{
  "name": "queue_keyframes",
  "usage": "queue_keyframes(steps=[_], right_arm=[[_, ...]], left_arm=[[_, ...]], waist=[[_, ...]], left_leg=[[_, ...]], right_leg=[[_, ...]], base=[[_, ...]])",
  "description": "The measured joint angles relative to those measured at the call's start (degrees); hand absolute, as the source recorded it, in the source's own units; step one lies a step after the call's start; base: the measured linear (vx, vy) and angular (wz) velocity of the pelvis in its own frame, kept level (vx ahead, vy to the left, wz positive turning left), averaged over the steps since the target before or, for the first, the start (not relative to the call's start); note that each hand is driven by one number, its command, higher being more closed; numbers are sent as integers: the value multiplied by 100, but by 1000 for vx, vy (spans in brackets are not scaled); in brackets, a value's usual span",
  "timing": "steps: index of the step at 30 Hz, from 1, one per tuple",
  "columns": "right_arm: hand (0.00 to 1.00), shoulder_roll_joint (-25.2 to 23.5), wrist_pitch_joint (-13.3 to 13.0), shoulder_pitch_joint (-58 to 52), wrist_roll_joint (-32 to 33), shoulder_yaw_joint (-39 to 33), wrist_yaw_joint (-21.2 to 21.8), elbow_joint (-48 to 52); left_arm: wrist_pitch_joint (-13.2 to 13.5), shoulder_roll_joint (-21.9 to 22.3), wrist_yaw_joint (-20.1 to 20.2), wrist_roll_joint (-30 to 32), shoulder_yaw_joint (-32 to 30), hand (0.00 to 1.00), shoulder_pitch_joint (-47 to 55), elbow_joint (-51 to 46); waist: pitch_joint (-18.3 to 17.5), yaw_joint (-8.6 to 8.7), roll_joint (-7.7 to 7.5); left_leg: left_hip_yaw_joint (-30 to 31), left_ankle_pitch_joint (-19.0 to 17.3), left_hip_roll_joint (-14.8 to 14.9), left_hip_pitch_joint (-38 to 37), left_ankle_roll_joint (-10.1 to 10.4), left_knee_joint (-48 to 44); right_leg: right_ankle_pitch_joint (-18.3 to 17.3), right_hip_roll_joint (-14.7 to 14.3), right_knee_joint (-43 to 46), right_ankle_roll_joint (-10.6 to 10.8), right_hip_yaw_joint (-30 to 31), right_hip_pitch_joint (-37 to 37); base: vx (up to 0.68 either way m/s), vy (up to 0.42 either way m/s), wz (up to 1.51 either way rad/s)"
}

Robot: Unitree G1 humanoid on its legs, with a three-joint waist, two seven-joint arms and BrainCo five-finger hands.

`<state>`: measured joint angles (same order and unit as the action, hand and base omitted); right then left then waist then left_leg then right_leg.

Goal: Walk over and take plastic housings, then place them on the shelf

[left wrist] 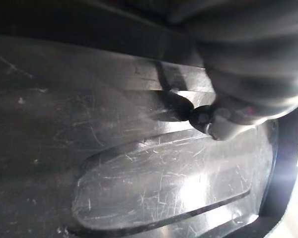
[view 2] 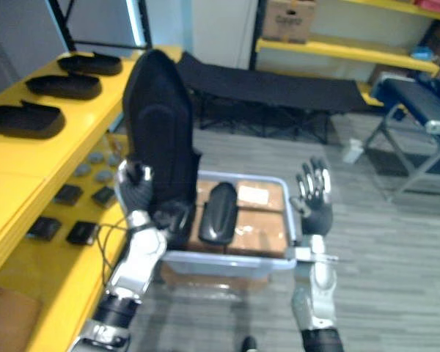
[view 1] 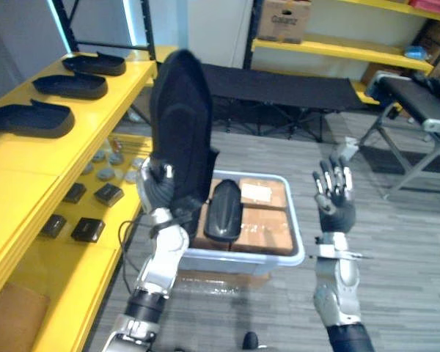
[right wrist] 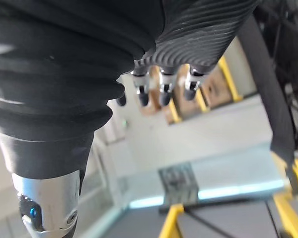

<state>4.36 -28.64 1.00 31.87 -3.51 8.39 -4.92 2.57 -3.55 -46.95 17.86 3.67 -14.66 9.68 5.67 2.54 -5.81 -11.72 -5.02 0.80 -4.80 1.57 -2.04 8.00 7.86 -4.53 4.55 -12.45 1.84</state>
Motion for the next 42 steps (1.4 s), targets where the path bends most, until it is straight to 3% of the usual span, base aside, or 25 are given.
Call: queue_keyframes(steps=[4,8,10,14,17,19,24,29,37,39,40,42], right_arm=[[0,-4,300,-176,-18,-458,-5,-8],[0,5,607,-210,-117,-614,-11,-101],[0,7,752,-164,-124,-541,-66,-326],[0,9,877,81,-127,-224,-147,-676],[0,-60,899,346,-155,152,-235,-902],[0,-106,930,495,-242,338,-237,-1103],[0,-175,1029,745,-416,942,-351,-1699],[0,-276,1153,890,-515,1450,-304,-1973],[0,-218,1166,1052,-569,1600,-196,-2057],[0,-157,1171,1024,-567,1547,-204,-2043],[0,-83,1172,965,-567,1432,-226,-2009],[0,31,1203,781,-568,1254,-328,-1973]], left_arm=[[296,16,133,-641,-666,100,258,-131],[766,27,763,-1401,-1145,100,994,-1128],[1051,113,998,-1799,-1601,100,1523,-1783],[1197,293,947,-1806,-2465,100,2319,-2165],[1297,451,988,-1807,-2957,100,3003,-2244],[1427,584,1003,-1811,-3246,100,3399,-2259],[1740,871,1002,-2034,-4023,100,3990,-2402],[1865,1138,1237,-2039,-4236,100,4402,-2766],[1853,1137,1599,-2600,-4208,100,4507,-2751],[1853,1135,1673,-2657,-4127,100,4461,-2749],[1853,1133,1785,-2651,-4036,100,4342,-2725],[1840,1101,1966,-2650,-3878,100,4302,-2696]], waist=[[30,25,98],[4,-56,252],[-50,-316,388],[-104,-756,502],[-140,-1081,479],[-150,-1210,463],[-189,-1739,437],[-195,-2087,427],[-118,-2072,357],[-98,-1981,327],[-39,-1849,310],[-36,-1814,317]], left_leg=[[19,-10,12,-5,5,30],[301,5,-4,108,4,47],[654,52,-15,194,3,53],[1081,146,-89,196,-32,151],[1476,216,-263,317,-79,199],[1743,226,-358,345,-91,206],[2450,296,-510,395,-111,161],[2910,314,-634,396,-111,130],[3057,87,-785,587,-135,-267],[2559,-54,-708,770,-261,-425],[2107,-54,-566,857,-258,-548],[1874,14,-465,890,-166,-520]], right_leg=[[-8,0,0,-9,-23,5],[-60,28,1,-29,-347,40],[-72,50,2,-36,-791,155],[-96,104,1,-30,-1261,353],[-221,230,2,73,-1667,483],[-298,291,2,128,-1930,618],[-380,328,4,82,-2581,973],[-554,430,219,122,-2908,1154],[-727,510,380,82,-3007,1236],[-764,534,407,90,-3252,1271],[-761,539,445,96,-3544,1418],[-760,622,675,95,-3754,1464]], base=[[19,2,-1],[38,-12,35],[59,-20,80],[24,6,63],[-10,24,70],[22,20,69],[64,10,77],[69,22,61],[23,10,13],[14,-24,47],[31,16,107],[50,90,92]])
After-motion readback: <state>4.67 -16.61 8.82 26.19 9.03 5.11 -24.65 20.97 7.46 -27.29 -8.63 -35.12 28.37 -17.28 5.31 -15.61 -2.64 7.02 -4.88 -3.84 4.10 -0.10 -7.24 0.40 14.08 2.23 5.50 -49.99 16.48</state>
